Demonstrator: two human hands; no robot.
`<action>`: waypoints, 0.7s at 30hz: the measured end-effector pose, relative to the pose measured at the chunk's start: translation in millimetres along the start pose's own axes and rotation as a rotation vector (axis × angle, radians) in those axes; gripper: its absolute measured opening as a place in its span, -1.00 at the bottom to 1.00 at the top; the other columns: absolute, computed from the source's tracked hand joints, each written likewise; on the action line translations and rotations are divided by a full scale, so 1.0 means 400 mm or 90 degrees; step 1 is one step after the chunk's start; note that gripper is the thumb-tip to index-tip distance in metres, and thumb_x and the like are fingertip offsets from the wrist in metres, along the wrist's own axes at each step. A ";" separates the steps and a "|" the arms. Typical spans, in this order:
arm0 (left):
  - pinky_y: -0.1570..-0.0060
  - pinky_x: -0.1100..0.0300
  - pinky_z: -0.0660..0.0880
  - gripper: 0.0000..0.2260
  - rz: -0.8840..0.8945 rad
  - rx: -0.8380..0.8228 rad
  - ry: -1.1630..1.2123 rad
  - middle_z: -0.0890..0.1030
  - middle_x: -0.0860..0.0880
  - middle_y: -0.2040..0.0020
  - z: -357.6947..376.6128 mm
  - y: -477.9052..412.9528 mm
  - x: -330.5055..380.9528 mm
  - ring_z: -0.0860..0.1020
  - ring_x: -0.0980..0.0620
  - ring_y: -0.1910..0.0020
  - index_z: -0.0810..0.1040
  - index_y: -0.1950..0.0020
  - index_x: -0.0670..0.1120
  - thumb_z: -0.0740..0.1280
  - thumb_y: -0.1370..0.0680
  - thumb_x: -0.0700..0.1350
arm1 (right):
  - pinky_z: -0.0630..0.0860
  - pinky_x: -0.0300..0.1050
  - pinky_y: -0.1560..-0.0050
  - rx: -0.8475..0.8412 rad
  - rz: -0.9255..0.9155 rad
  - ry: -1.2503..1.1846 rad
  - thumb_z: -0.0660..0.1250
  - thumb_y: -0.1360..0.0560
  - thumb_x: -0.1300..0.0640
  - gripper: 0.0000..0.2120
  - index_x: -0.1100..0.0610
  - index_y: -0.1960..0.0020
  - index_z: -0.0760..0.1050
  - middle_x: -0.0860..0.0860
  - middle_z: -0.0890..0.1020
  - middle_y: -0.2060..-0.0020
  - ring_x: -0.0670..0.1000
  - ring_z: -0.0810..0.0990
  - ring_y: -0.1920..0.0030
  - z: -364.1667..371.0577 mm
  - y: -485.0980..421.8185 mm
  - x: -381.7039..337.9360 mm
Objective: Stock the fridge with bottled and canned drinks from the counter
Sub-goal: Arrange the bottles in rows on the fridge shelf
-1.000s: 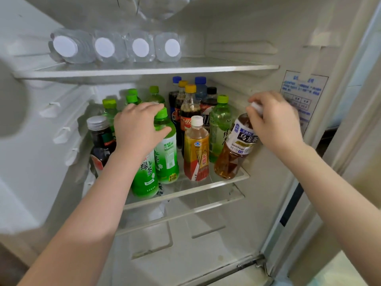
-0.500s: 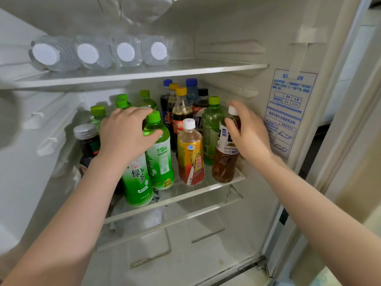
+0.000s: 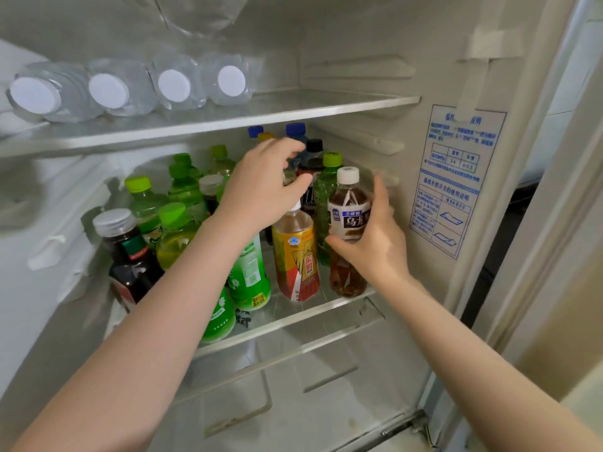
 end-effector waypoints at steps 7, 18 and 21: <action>-0.13 0.14 0.46 -0.43 -0.014 -0.102 0.033 0.49 -0.11 -0.31 0.104 -0.130 0.004 0.50 -0.04 -0.22 0.34 -0.44 -0.06 0.41 -0.47 -0.02 | 0.43 -0.14 -0.14 -0.069 0.114 -0.036 0.53 -0.26 -0.10 -0.26 -0.02 -0.35 0.31 -0.09 0.56 -0.21 -0.02 0.53 -0.21 0.044 0.064 0.110; -0.03 0.03 0.56 -0.41 -0.024 -0.164 0.035 0.56 -0.05 -0.15 0.170 -0.161 -0.017 0.56 -0.04 -0.04 0.43 -0.30 -0.04 0.55 -0.33 -0.09 | 0.45 -0.07 -0.20 -0.072 0.100 -0.016 0.48 -0.33 -0.06 -0.25 -0.03 -0.42 0.22 -0.07 0.53 -0.26 0.01 0.52 -0.24 0.039 0.054 0.121; -0.04 0.05 0.56 -0.38 -0.033 -0.179 0.049 0.54 -0.06 -0.17 0.164 -0.164 -0.025 0.57 -0.02 -0.03 0.42 -0.32 -0.04 0.57 -0.31 -0.12 | 0.44 -0.07 -0.20 -0.066 0.100 -0.021 0.49 -0.34 -0.05 -0.25 0.00 -0.42 0.22 -0.05 0.52 -0.27 0.03 0.51 -0.25 0.045 0.049 0.122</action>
Point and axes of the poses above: each hand's wrist, its own y-axis away from the middle knuckle, its own z-axis out of the palm, x = y × z, the point moved 3 cm from there along -y, towards the middle knuckle
